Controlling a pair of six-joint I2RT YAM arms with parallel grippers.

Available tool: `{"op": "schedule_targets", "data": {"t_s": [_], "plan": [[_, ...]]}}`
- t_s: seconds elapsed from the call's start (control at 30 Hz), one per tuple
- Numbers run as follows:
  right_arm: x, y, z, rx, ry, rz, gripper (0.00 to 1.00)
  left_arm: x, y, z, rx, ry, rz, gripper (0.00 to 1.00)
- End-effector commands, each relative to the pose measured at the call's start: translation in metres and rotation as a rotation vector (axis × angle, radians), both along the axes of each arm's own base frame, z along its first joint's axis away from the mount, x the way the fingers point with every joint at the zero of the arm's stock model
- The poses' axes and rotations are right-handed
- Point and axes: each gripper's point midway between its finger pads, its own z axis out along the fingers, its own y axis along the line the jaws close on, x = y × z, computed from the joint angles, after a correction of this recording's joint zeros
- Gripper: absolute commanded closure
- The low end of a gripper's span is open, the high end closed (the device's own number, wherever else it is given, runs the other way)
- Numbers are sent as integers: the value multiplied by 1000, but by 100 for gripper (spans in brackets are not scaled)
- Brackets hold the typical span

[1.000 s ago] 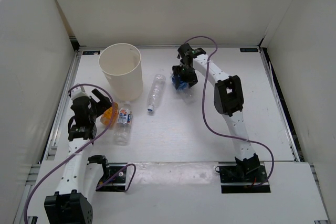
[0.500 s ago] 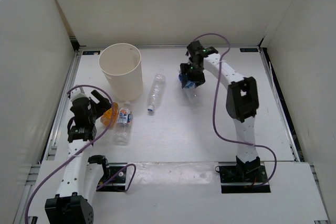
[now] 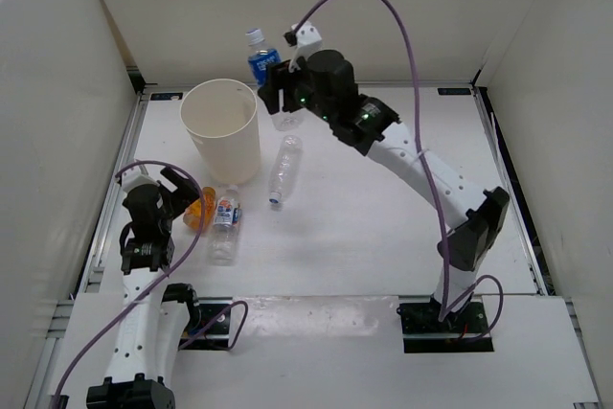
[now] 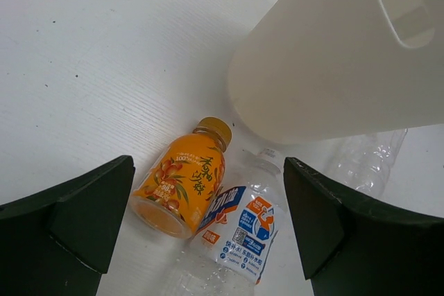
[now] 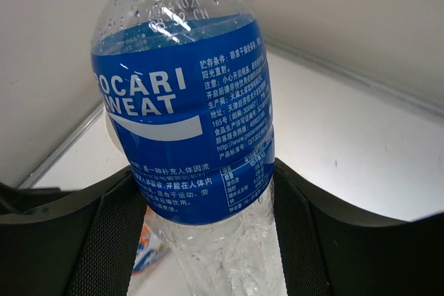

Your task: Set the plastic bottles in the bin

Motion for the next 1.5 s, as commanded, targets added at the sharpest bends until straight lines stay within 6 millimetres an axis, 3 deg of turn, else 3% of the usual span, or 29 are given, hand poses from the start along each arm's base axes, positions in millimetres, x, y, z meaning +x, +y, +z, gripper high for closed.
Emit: {"op": "schedule_targets", "data": {"t_s": [0.0, 0.07, 0.13, 0.2, 0.27, 0.3, 0.33, 0.4, 0.43, 0.5, 0.63, 0.77, 0.8, 0.83, 0.87, 0.93, 0.97, 1.0, 1.03, 1.1, 1.13, 1.23, 1.27, 1.3, 1.33, 1.37, 1.4, 1.43, 1.47], "plan": [[14, 26, 46, 84, -252, -64, 100, -1, 2, -1, -13, -6, 18, 0], [13, 53, 49, 104, -313, -44, 100, 0, -1, 0, -21, -10, 4, 0], [14, 67, 70, 145, -359, -32, 100, 0, -2, 0, -24, -7, -4, 0], [21, 93, 55, 129, -370, -9, 100, 0, -3, 2, -30, -12, -2, 0], [15, 104, 81, 186, -425, 12, 100, -2, -3, 0, -30, -12, 1, 0], [23, 121, 58, 159, -417, 25, 100, -2, -3, 1, -32, -17, 4, 0], [19, 126, 76, 210, -453, 35, 100, -3, -3, 1, -33, -19, 3, 0], [29, 142, 53, 194, -448, 45, 100, -3, -3, 3, -36, -25, 2, 0], [27, 142, 68, 231, -469, 44, 100, -3, -3, 3, -36, -23, 2, 0], [38, 153, 44, 223, -437, 55, 94, -2, -4, 3, -37, -21, -2, 0], [45, 162, 32, 249, -426, 74, 90, 0, -5, 3, -45, -19, -7, 0], [52, 161, 24, 255, -404, 76, 65, 1, -7, 2, -47, -18, -14, 0], [53, 160, 25, 256, -393, 77, 51, 1, -7, 1, -48, -16, -14, 0], [50, 159, 28, 260, -389, 80, 16, 1, -7, 2, -45, -17, -17, 0], [48, 155, 35, 266, -391, 72, 10, 1, -8, 1, -48, -17, -24, 0], [39, 151, 44, 241, -397, 59, 10, 2, -9, 1, -43, -16, -31, 0], [32, 142, 63, 257, -417, 49, 10, 1, -8, 1, -37, -16, -29, 0], [33, 136, 59, 213, -412, -2, 10, 2, -7, 2, -37, -19, -27, 0], [20, 121, 89, 237, -440, -23, 10, 2, -7, 2, -32, -17, -30, 0], [21, 101, 96, 164, -459, -108, 10, 2, -7, 4, -27, -17, -32, 0], [13, 64, 106, 108, -436, -219, 10, 1, -6, 5, -16, -17, -33, 0], [-17, -1, 150, 147, -440, -346, 10, 0, -4, 8, -5, -25, -28, 0], [-26, -20, 138, 111, -391, -342, 10, -1, -5, 7, -7, -21, -32, 0], [-35, -13, 119, 88, -342, -261, 10, -1, -6, 10, -7, -26, -33, 0], [-38, -55, 115, 55, -281, -274, 10, -2, -6, 13, -8, -35, -31, 0], [-43, -71, 87, 174, -48, -227, 10, -6, -12, 15, -22, -23, -65, 0], [-38, -66, 37, 78, 19, -231, 10, -6, -12, 15, -23, -23, -65, 0], [-41, -98, 52, 223, 88, -272, 10, -9, -15, 16, -25, -26, -75, 0], [-29, -116, 41, 245, 120, -294, 10, -11, -15, 12, -30, -23, -74, 0]]}}
